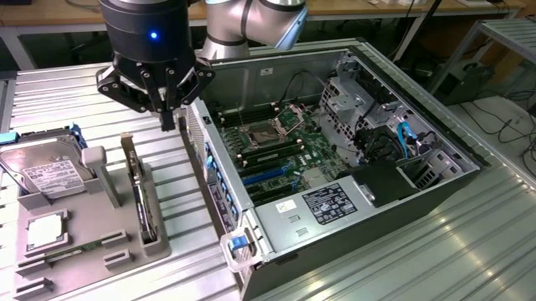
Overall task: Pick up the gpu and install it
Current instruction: 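Reach for the gpu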
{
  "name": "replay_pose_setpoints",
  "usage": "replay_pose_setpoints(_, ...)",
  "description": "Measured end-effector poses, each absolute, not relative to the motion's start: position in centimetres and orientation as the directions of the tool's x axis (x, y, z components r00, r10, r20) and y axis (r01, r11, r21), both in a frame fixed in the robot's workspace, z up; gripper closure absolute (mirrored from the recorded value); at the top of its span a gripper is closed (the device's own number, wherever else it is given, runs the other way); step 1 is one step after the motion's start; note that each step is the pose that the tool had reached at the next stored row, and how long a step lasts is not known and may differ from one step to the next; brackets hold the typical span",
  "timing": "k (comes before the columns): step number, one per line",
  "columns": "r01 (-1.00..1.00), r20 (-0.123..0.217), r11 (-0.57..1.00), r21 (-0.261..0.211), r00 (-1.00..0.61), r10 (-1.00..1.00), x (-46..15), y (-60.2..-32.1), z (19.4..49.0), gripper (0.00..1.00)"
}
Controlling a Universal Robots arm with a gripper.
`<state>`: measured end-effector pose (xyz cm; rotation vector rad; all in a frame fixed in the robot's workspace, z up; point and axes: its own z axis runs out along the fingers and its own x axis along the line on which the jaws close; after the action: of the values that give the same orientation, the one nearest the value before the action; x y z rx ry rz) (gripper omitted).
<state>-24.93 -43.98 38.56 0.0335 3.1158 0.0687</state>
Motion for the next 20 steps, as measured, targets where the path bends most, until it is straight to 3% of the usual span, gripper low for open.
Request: replay_pose_setpoints(20, -0.005, -0.024, 0.999, 0.044, -1.000, -0.004, -29.9, -44.9, 38.2, 0.89)
